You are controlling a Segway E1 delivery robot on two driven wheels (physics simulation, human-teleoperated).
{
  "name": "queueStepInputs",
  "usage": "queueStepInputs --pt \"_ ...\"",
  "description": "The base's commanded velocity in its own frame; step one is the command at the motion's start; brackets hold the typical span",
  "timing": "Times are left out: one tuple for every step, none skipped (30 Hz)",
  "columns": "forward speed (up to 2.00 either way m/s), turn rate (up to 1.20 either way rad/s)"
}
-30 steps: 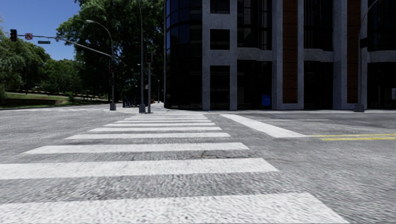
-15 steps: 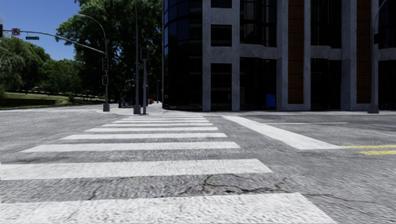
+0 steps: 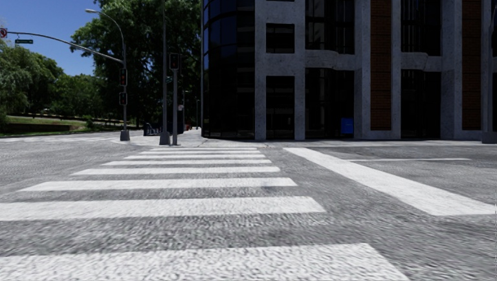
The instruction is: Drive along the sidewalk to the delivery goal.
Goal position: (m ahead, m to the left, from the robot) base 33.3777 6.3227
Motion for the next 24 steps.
queueStepInputs --pt "2.00 0.00" --pt "2.00 0.00" --pt "2.00 0.00" --pt "2.00 0.00" --pt "2.00 0.00" --pt "2.00 0.00" --pt "2.00 0.00" --pt "2.00 0.00" --pt "2.00 0.00" --pt "2.00 0.00" --pt "2.00 0.00" --pt "2.00 0.00" --pt "2.00 0.00" --pt "2.00 0.00" --pt "2.00 0.00" --pt "2.00 0.00" --pt "2.00 0.00" --pt "2.00 0.00" --pt "2.00 0.00" --pt "2.00 0.00" --pt "2.00 0.00" --pt "2.00 0.00" --pt "2.00 0.00" --pt "2.00 0.00"
